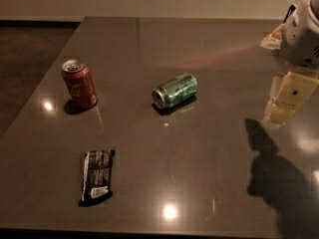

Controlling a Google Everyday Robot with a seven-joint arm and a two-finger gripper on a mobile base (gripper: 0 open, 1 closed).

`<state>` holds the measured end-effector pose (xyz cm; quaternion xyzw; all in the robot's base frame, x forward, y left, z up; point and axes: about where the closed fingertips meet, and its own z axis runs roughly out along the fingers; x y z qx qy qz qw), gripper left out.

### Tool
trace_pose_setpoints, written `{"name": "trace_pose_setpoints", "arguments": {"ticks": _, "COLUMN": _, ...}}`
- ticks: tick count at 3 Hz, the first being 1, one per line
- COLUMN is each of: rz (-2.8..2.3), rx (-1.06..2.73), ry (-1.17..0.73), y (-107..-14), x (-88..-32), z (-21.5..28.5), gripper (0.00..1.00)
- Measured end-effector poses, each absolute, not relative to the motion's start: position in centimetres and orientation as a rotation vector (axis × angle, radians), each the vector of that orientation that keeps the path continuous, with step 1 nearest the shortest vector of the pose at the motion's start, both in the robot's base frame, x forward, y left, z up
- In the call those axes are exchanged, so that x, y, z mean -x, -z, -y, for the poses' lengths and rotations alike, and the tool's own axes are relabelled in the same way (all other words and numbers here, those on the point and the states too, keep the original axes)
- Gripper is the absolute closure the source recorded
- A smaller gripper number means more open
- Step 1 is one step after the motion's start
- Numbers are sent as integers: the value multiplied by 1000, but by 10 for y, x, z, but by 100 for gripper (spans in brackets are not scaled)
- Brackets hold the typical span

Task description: Place green can upright

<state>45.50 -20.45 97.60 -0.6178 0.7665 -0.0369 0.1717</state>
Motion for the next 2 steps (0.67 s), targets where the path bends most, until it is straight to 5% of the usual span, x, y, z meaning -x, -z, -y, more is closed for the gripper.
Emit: {"name": "trace_pose_setpoints", "arguments": {"ticks": 2, "rz": -1967, "rx": 1919, "ry": 94, "y": -968, "x": -523, "z": 161, "gripper": 0}}
